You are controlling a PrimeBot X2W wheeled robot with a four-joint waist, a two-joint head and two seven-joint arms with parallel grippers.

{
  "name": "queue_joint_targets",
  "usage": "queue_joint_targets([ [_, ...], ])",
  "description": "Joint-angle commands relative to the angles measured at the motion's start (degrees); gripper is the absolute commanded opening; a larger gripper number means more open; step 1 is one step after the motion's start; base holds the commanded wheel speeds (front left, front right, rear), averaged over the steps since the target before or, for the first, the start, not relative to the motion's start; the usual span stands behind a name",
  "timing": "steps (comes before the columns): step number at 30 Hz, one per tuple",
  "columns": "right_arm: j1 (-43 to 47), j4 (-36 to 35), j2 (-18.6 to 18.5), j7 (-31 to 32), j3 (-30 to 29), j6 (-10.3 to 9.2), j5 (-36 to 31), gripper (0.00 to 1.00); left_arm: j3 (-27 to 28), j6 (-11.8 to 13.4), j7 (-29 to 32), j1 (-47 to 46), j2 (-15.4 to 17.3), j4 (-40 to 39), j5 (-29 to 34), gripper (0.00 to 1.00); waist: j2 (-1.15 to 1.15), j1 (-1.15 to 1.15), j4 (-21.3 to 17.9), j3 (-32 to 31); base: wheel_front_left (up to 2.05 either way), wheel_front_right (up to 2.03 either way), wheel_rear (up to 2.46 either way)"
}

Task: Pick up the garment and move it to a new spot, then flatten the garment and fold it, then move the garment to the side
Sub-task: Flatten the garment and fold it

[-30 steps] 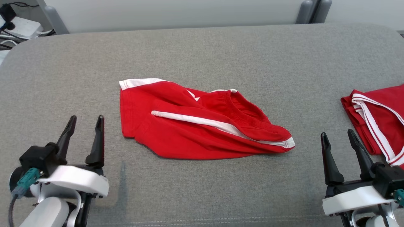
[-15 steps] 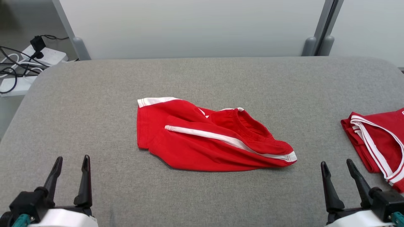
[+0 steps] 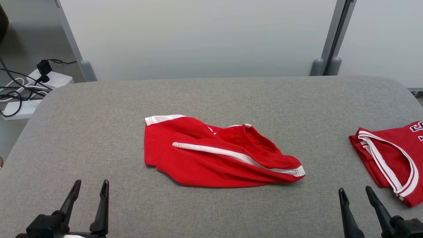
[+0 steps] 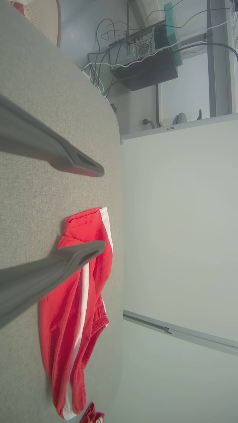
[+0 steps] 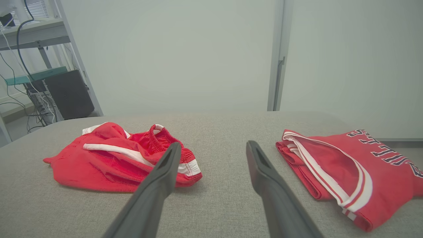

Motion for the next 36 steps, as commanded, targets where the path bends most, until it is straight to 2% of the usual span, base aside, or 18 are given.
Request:
queue_joint_targets([
  [1, -0.8, -2.0, -0.9, 0.3, 1.3, -0.01, 0.2, 1.00, 2.2, 0.1, -0.1, -1.4, 1.5, -1.4, 0.1, 1.00, 0.00, 0.00, -0.2, -0.2, 0.00, 0.00, 0.00],
  [28, -1.0, -3.4, -0.6, 1.2, 1.9, -0.01, 0.5, 1.00, 1.4, 1.6, 1.9, -1.6, 2.0, -2.6, -0.3, 1.00, 0.00, 0.00, -0.7, 0.5, 0.00, 0.00, 0.00],
  [32, -1.6, -3.0, -0.7, 1.9, 2.5, -0.01, 0.7, 1.00, 0.2, 0.3, 3.1, -3.7, 2.2, -2.7, -0.3, 1.00, 0.00, 0.00, -0.5, 1.1, 0.00, 0.00, 0.00],
  [36, -3.6, -1.6, -2.1, 3.3, 3.9, -0.01, 1.5, 1.00, -2.9, -3.1, 6.8, -8.8, 1.9, -1.2, -0.8, 1.00, 0.00, 0.00, -0.5, 2.4, 0.00, 0.00, 0.00],
])
